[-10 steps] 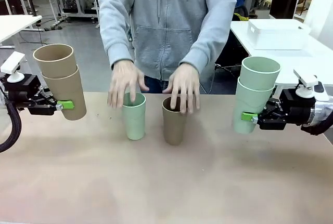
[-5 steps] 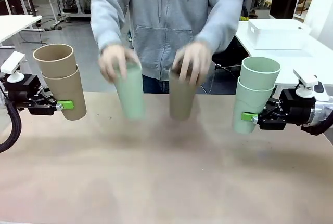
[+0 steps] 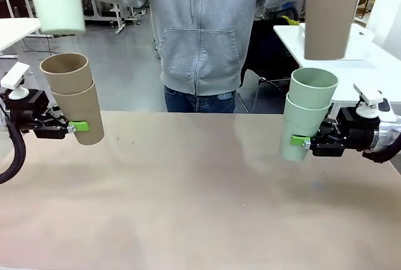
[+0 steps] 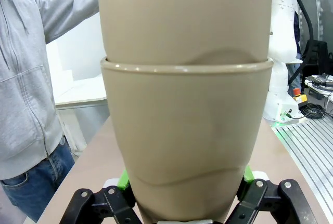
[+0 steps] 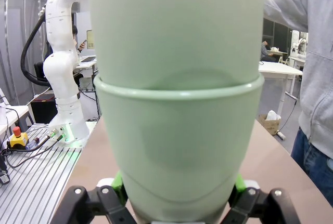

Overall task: Stack the cups and store them in the basket.
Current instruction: Place the stack of Reusable plastic cups into the Pantry Basket.

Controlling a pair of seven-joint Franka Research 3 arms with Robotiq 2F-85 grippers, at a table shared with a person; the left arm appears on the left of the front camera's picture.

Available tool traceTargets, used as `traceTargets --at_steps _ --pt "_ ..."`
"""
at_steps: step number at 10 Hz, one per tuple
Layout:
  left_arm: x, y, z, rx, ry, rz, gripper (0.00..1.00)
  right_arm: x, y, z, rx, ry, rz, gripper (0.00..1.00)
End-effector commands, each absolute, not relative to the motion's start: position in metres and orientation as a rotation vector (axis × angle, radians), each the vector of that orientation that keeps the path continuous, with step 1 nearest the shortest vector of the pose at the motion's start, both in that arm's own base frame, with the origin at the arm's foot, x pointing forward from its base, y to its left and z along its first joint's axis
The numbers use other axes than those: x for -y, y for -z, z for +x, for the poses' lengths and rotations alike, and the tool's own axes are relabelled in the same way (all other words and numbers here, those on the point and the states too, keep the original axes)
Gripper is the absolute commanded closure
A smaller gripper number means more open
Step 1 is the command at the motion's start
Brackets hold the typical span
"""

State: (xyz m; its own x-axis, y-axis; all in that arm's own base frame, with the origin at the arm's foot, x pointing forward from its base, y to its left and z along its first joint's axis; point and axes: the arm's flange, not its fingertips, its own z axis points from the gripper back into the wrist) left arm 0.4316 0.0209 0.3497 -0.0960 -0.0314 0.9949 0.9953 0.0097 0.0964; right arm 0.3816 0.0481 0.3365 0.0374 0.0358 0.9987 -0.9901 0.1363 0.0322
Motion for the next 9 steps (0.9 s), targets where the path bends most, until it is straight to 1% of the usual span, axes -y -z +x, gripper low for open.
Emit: traceTargets --at_steps 1,9 --pt "-0.0205 -0.3537 0.4309 1.268 1.293 -1.131 0.16 -0.0471 -0.339 0.3822 1.225 -1.102 1.093 0.16" --pt "-0.0205 -0.3537 0.4309 1.268 1.293 -1.131 0.16 -0.0471 -0.339 0.3822 1.225 -1.102 1.093 0.16"
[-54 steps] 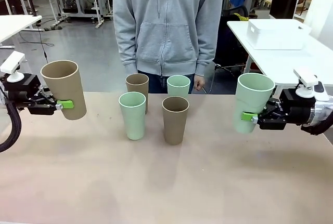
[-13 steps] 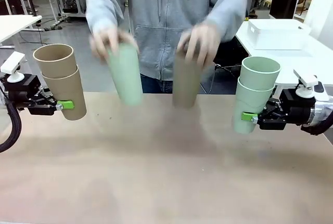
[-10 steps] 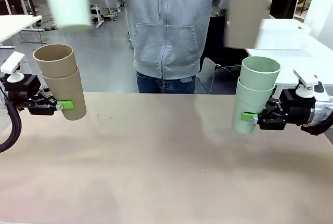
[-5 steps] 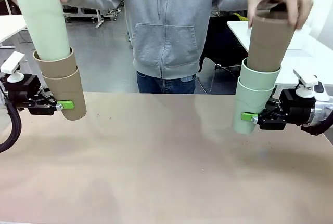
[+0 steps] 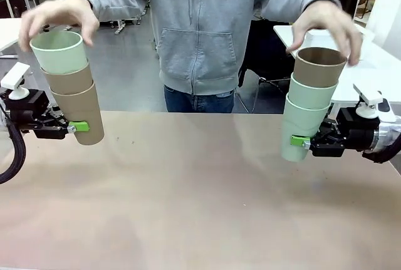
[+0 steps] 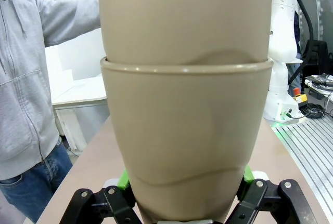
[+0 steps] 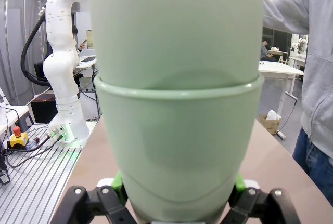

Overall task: Stack the cups and store them in the basket.
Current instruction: Place the stack of Reusable plastic cups into the Pantry Basket.

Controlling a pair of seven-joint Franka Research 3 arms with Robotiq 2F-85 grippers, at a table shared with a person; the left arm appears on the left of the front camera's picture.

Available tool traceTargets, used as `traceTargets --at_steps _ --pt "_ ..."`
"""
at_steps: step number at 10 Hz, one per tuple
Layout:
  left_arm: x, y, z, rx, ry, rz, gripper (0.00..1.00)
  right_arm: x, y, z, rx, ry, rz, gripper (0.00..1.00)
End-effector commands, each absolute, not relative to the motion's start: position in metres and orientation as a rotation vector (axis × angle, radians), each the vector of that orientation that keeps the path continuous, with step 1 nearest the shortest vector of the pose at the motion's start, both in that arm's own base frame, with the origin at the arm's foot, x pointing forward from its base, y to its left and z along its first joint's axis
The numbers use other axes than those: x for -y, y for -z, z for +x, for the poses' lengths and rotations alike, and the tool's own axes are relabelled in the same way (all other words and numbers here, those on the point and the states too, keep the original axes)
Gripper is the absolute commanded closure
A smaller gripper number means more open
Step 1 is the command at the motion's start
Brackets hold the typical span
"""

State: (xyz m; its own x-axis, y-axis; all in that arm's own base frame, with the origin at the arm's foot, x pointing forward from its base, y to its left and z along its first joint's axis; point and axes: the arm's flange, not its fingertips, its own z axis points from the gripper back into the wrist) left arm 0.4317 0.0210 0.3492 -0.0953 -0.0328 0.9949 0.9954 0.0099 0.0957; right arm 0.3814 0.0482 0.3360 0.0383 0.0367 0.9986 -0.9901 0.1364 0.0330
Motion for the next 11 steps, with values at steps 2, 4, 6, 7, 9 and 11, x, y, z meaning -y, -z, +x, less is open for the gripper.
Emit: traceTargets --at_steps 2,4,6,7,9,11 --pt "-0.0205 -0.3537 0.4309 1.268 1.293 -1.131 0.16 -0.0471 -0.339 0.3822 1.225 -1.102 1.093 0.16" --pt "-0.0205 -0.3537 0.4309 1.268 1.293 -1.131 0.16 -0.0471 -0.339 0.3822 1.225 -1.102 1.093 0.16" --pt "-0.0205 -0.3537 0.4309 1.268 1.293 -1.131 0.16 -0.0471 -0.339 0.3822 1.225 -1.102 1.093 0.16" --pt "-0.0205 -0.3537 0.4309 1.268 1.293 -1.131 0.16 -0.0471 -0.339 0.3822 1.225 -1.102 1.093 0.16" --pt "-0.0205 -0.3537 0.4309 1.268 1.293 -1.131 0.16 -0.0471 -0.339 0.3822 1.225 -1.102 1.093 0.16" --pt "-0.0205 -0.3537 0.4309 1.268 1.293 -1.131 0.16 -0.0471 -0.339 0.3822 1.225 -1.102 1.093 0.16"
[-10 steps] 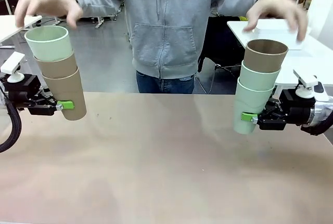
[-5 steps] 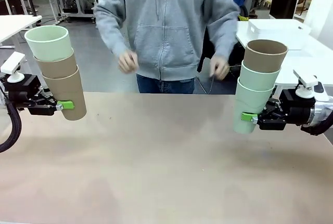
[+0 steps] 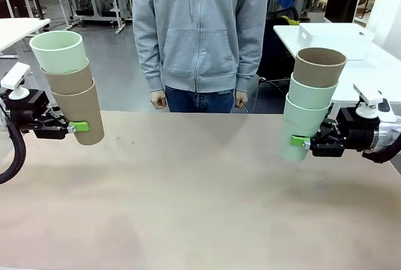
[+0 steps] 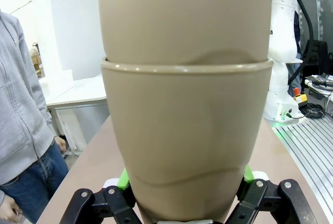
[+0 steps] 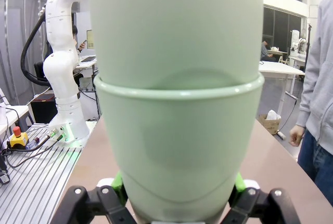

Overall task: Stack the cups and store them in the basket.
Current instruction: Place the stack of Reusable plastic cups into the Pantry Basket.

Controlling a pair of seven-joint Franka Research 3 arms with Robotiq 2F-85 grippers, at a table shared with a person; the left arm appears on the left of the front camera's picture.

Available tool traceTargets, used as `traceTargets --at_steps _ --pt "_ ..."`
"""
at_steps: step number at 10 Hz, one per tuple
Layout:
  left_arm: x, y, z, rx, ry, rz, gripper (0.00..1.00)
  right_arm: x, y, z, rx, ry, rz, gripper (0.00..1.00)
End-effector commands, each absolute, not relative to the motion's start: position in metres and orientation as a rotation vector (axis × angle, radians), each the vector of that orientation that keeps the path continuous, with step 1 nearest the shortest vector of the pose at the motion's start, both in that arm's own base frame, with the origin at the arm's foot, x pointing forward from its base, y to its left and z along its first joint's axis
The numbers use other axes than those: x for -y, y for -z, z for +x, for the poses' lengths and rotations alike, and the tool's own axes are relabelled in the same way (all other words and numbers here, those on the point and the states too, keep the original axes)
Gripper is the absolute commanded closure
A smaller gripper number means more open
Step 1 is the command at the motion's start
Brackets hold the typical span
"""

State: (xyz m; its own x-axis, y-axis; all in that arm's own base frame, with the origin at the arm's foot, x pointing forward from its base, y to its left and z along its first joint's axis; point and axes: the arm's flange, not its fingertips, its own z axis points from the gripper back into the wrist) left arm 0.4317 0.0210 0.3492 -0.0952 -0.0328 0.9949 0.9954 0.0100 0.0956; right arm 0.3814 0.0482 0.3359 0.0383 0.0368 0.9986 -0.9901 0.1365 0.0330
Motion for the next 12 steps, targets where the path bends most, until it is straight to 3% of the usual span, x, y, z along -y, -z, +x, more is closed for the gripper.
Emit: traceTargets --at_steps 1,12 --pt "-0.0205 -0.3537 0.4309 1.268 1.293 -1.131 0.16 -0.0471 -0.339 0.3822 1.225 -1.102 1.093 0.16" --pt "-0.0205 -0.3537 0.4309 1.268 1.293 -1.131 0.16 -0.0471 -0.339 0.3822 1.225 -1.102 1.093 0.16"
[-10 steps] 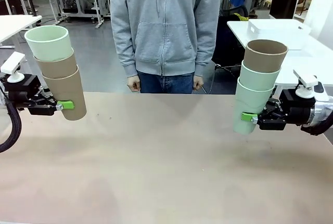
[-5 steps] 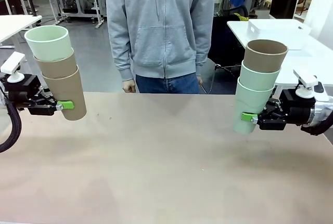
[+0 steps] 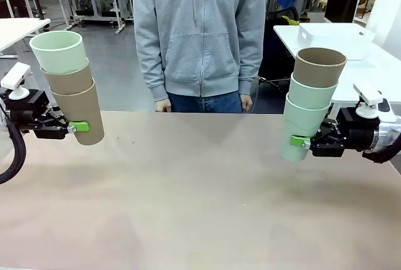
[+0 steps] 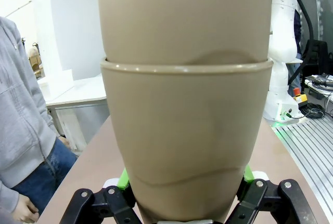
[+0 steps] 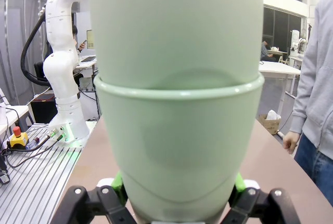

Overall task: Stack the cups and store them in the basket.
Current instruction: Place the stack of Reusable plastic cups into the Pantry Basket.

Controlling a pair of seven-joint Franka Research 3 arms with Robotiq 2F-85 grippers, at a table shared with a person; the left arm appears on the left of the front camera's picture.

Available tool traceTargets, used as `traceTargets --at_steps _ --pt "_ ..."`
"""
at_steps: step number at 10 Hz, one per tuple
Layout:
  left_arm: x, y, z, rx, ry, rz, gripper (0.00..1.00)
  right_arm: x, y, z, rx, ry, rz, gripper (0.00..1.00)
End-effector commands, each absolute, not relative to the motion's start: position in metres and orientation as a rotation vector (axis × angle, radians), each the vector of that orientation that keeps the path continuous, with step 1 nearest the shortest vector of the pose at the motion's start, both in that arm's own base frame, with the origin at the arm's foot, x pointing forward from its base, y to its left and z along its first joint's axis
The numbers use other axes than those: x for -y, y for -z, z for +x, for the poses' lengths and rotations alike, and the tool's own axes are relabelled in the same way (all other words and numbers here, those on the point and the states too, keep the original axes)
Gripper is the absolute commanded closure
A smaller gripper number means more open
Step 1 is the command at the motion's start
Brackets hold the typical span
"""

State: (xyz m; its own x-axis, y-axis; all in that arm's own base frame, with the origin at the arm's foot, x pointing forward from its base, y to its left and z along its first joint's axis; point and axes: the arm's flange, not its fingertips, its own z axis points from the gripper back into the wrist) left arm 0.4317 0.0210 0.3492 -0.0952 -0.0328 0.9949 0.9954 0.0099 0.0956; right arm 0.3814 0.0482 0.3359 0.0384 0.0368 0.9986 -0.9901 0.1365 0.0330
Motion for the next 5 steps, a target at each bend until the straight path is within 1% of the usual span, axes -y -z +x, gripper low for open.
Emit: traceTargets --at_steps 1,5 --pt "-0.0205 -0.3537 0.4309 1.268 1.293 -1.131 0.16 -0.0471 -0.339 0.3822 1.225 -1.102 1.093 0.16" --pt "-0.0205 -0.3537 0.4309 1.268 1.293 -1.131 0.16 -0.0471 -0.339 0.3822 1.225 -1.102 1.093 0.16"
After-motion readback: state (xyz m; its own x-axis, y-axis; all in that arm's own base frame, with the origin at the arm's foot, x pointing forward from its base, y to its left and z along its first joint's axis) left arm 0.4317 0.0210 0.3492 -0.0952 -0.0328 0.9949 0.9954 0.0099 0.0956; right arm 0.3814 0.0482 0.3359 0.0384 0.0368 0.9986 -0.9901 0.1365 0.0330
